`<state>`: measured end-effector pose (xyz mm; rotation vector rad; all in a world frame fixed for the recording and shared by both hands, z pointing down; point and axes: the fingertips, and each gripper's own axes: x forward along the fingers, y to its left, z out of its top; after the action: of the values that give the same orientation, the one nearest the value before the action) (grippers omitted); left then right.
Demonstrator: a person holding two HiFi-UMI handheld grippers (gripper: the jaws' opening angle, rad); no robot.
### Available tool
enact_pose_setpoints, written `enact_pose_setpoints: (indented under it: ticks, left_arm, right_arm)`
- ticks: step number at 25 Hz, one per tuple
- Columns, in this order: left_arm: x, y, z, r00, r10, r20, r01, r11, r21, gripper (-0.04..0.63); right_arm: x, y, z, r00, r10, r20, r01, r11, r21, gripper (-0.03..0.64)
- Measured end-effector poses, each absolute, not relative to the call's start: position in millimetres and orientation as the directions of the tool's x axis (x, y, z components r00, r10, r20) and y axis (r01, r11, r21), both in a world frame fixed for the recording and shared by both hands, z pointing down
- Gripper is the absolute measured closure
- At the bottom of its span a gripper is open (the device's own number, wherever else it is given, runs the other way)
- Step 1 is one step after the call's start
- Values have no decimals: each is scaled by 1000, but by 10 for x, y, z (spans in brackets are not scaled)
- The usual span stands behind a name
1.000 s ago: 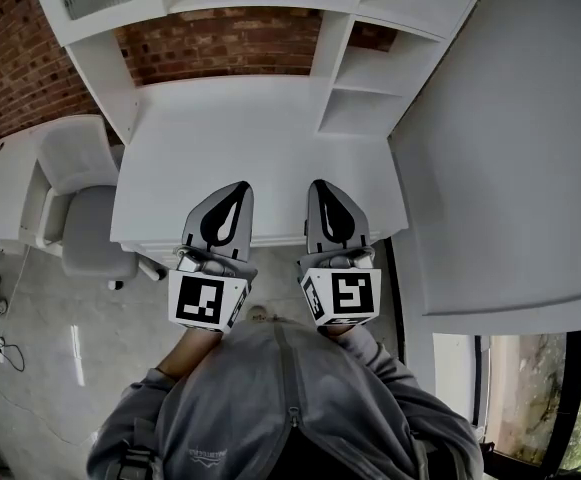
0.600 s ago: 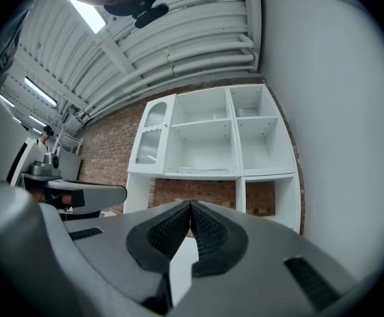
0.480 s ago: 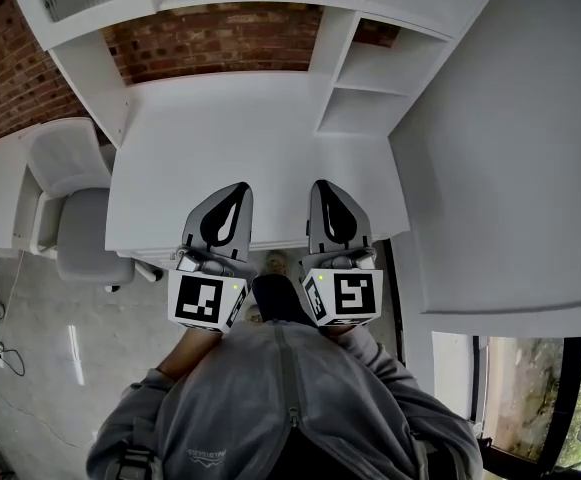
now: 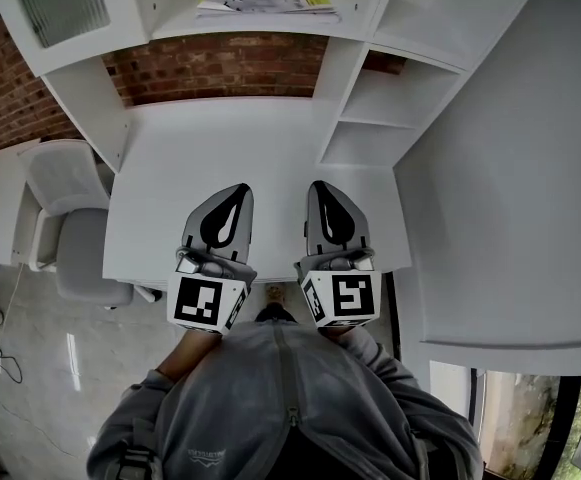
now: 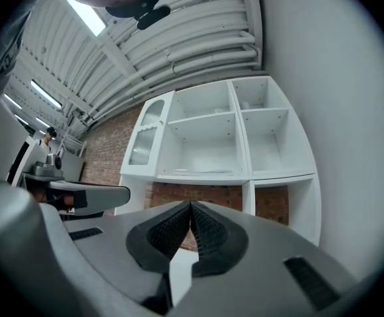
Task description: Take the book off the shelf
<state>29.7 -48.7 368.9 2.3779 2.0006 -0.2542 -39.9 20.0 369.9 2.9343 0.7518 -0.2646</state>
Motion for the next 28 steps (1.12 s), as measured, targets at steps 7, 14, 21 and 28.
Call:
enact_pose_setpoints:
  ticks: [7, 14, 21, 28]
  left_arm:
    - [641, 28, 3596, 193, 969, -157, 975, -207, -79, 589]
    - [885, 432, 3526, 233, 958, -167, 965, -248, -79, 589]
    - [1014, 687, 3456, 266, 948, -175, 953, -286, -97, 589]
    - [1124, 783, 3300, 275, 941, -196, 949, -299, -102, 589]
  right_arm:
    - [-28, 723, 3605, 879, 435, -197, 456, -887, 76, 591]
    - [255, 1133, 3560, 899, 390, -200, 412, -908, 80, 591]
    - [457, 1372, 3509, 918, 336, -211, 360, -929, 84, 591]
    - [618, 1422, 3435, 930, 298, -215, 325, -940, 103, 591]
